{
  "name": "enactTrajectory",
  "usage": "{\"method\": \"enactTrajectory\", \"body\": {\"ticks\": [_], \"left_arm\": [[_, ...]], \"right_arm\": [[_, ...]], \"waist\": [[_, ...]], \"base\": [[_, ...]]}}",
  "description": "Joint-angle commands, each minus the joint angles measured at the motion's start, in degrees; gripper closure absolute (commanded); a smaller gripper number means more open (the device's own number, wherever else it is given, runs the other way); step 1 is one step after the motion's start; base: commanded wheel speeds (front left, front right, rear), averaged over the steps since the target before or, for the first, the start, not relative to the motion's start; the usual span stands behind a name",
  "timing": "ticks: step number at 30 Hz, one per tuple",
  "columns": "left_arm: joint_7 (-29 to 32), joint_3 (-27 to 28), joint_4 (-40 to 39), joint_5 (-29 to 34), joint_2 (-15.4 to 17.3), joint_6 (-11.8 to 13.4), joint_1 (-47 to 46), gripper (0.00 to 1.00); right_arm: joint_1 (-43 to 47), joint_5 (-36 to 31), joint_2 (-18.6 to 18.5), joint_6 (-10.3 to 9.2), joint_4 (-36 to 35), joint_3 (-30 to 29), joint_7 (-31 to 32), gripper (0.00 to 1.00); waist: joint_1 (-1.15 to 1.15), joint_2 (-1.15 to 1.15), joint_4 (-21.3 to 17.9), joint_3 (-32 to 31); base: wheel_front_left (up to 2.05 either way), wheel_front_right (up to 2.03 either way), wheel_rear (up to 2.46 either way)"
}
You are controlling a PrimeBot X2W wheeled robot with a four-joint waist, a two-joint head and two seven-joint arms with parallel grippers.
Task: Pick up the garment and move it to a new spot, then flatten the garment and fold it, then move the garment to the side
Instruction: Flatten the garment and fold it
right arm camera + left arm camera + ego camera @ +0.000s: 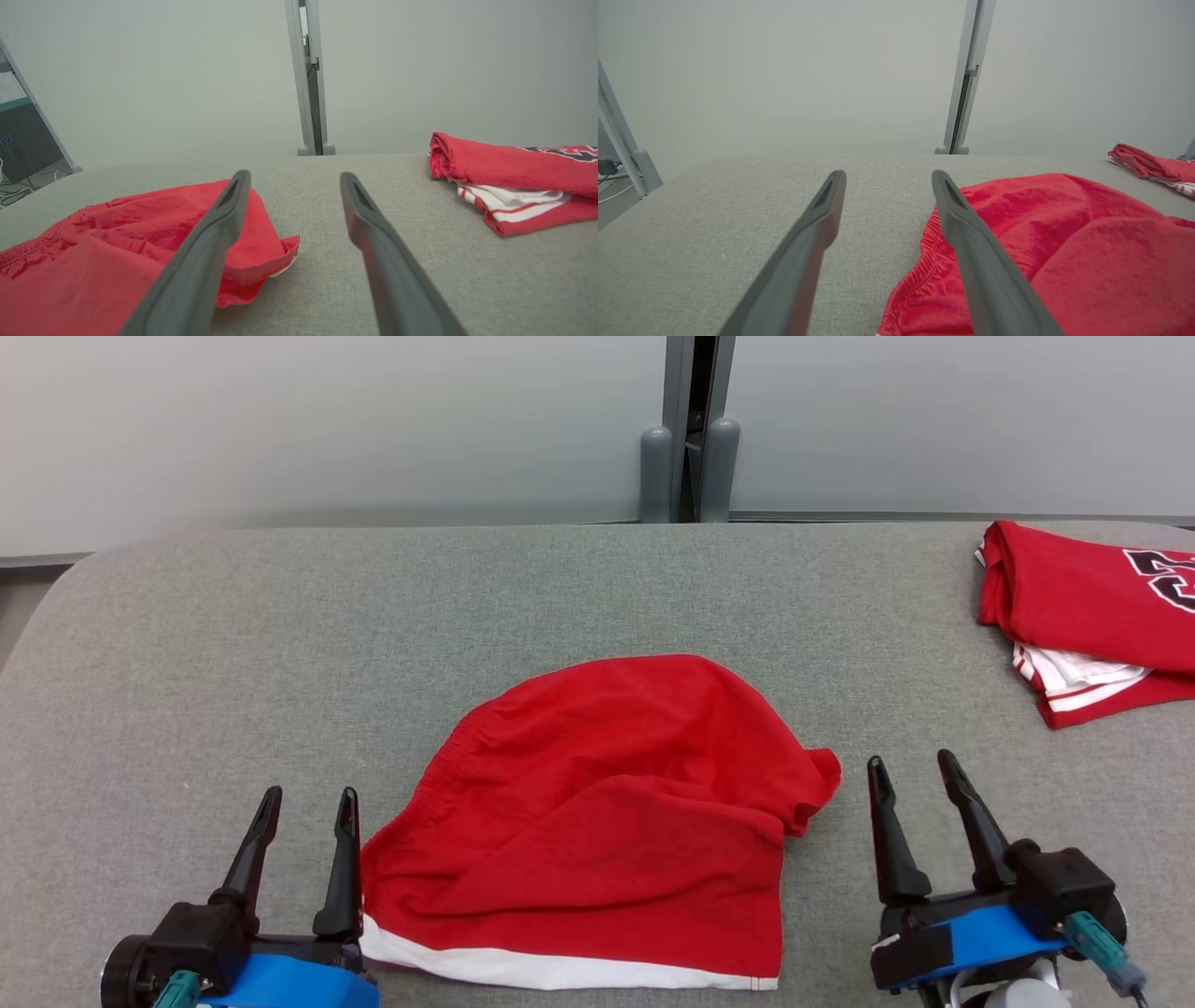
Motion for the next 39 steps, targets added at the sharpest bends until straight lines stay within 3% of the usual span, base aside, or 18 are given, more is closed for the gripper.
{"method": "enactTrajectory", "body": {"ticks": [1, 7, 15, 26, 27, 28, 39], "left_arm": [[-0.17, 0.37, -0.23, 0.49, -0.03, -0.24, 0.52, 0.00], [-0.17, 1.00, -0.01, 1.19, -0.64, -0.90, -0.70, 0.00], [-0.17, 0.63, 0.60, 1.47, -1.12, -1.52, -1.61, 0.00], [-0.17, 0.81, 0.59, 0.91, -1.36, -1.83, -2.39, 0.00], [-0.17, 0.73, 0.59, 0.74, -1.36, -1.79, -2.41, 0.00], [-0.17, 0.64, 0.61, 0.69, -1.36, -1.70, -2.44, 0.00], [-0.17, -1.06, 0.51, -0.24, -1.35, -1.01, -4.27, 0.00]], "right_arm": [[-0.81, -0.70, 0.01, -0.02, 0.16, 0.44, -0.02, 0.00], [-5.99, -2.61, -0.89, -0.02, 3.42, 2.66, -0.02, 0.00], [-13.21, -4.96, -2.77, -0.02, 15.45, 2.44, 5.54, 0.00], [-17.23, -4.89, -3.74, -0.02, 29.89, 3.92, 8.72, 0.00], [-17.54, -4.42, -3.64, -0.02, 30.88, 4.35, 8.98, 0.45], [-17.93, -3.90, -3.53, -0.02, 31.70, 4.90, 9.05, 1.00], [-31.06, -3.69, -8.17, -0.03, 35.56, 5.29, 6.29, 1.00]], "waist": [[0.01, 0.00, 0.07, 0.18], [0.01, 0.00, 0.91, 1.08], [0.01, 0.00, 3.11, 2.03], [0.01, 0.00, 4.88, 3.85], [0.01, 0.00, 4.91, 3.97], [0.01, 0.00, 4.92, 4.09], [0.01, 0.00, 5.83, 6.02]], "base": [[0.00, 0.00, 0.00], [0.00, 0.00, 0.00], [0.00, 0.00, 0.00], [0.00, 0.00, 0.00], [0.00, 0.00, 0.00], [0.00, 0.00, 0.00], [0.00, 0.00, 0.00]]}}
